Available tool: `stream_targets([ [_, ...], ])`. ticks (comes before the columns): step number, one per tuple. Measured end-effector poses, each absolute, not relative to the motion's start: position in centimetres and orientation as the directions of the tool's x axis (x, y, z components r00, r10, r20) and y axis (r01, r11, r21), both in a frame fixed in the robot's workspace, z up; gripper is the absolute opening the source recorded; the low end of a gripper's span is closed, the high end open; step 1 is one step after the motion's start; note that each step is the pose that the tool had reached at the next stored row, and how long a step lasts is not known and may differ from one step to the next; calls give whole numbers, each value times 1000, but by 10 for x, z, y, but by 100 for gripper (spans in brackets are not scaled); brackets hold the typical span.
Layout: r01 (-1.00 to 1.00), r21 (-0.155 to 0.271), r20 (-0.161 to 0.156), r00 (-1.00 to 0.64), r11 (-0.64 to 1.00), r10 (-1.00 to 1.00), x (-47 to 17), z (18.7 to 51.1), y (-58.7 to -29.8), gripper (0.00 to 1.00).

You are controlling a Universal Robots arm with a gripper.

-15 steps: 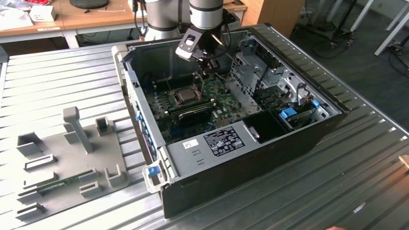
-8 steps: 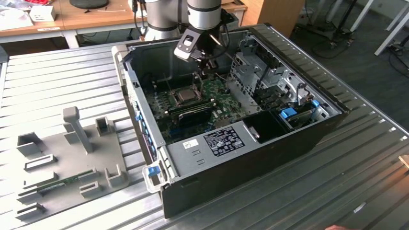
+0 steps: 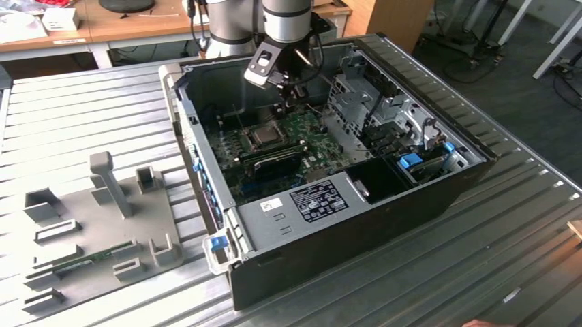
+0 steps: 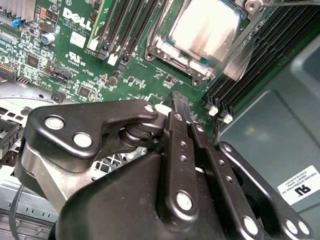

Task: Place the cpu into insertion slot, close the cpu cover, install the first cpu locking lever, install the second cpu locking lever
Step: 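Close the cpu cover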

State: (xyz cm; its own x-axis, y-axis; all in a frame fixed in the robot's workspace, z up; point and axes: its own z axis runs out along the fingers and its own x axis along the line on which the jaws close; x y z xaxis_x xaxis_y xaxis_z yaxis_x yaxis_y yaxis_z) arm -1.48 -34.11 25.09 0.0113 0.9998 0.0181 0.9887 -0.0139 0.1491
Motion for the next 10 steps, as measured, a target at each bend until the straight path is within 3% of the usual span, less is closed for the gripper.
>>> stream_targets([
  [8,987,160,18,11,-14,1000,-21,251,-341,10],
  [10,991,136,18,12,-14,1000,-21,250,-341,10],
])
